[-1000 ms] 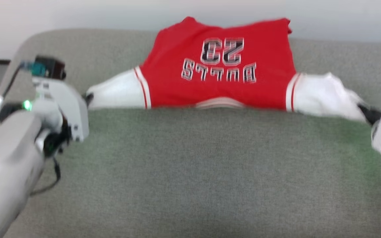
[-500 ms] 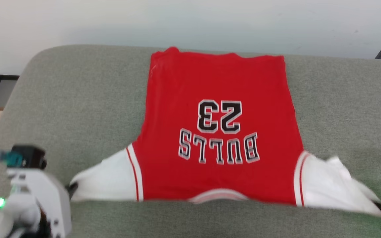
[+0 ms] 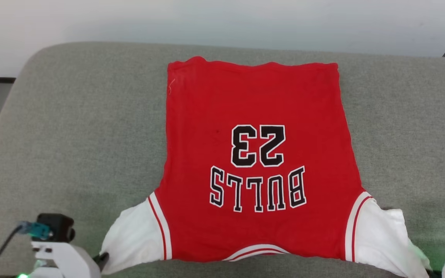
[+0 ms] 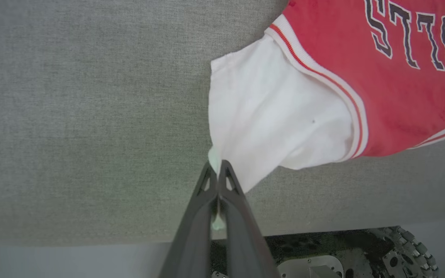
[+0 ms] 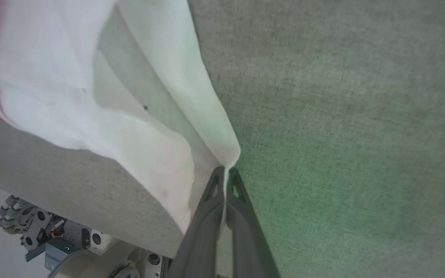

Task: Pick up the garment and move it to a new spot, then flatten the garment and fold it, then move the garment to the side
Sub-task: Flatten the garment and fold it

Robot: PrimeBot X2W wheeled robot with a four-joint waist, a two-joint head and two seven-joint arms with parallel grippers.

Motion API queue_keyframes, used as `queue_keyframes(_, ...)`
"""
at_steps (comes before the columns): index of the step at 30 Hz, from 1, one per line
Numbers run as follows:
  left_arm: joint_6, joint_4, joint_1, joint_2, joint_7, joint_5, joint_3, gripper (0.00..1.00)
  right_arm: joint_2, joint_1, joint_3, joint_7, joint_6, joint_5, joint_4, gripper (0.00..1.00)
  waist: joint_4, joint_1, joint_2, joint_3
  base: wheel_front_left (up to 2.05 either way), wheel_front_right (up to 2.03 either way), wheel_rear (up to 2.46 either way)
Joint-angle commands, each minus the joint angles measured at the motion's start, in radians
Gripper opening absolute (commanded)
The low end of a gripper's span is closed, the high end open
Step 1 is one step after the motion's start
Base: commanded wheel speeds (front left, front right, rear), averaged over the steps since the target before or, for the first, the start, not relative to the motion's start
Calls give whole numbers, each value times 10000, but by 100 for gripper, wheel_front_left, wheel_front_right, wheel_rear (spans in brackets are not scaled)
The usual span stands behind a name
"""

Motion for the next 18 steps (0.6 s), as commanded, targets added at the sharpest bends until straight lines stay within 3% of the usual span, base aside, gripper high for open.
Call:
queue_keyframes(1, -89, 70, -114, -156, -4, 84, -27, 0, 59, -182, -20, -68, -15, -173, 14, 93, -10, 0, -1, 96, 0, 0, 0)
queue_keyframes(2, -168, 140, -187, -288, -47, 162, -50, 0, 162, -237, -40, -85, -15, -283, 35, 100, -7, 0, -1, 148, 0, 0, 0)
queue_keyframes(12, -447, 467, -676, -925, -263, 598, -55, 0, 141, -1314, -899, 176, -15, -329, -2120, 100, 241, 0, -1, 856, 0, 0, 0)
queue_keyframes(15, -528, 447, -914, -1106, -280, 734, -35, 0, 375, -2461, -1197, -334, -13, -839, -2397, 100, 392, 0, -1, 1232, 0, 0, 0)
queue_keyframes(18, -633, 475, -1225, -1354, -225, 926, -67, 0, 734, -3886, -1075, -1155, -13, -1456, -1909, 100, 612, 0, -1, 1643, 0, 0, 0)
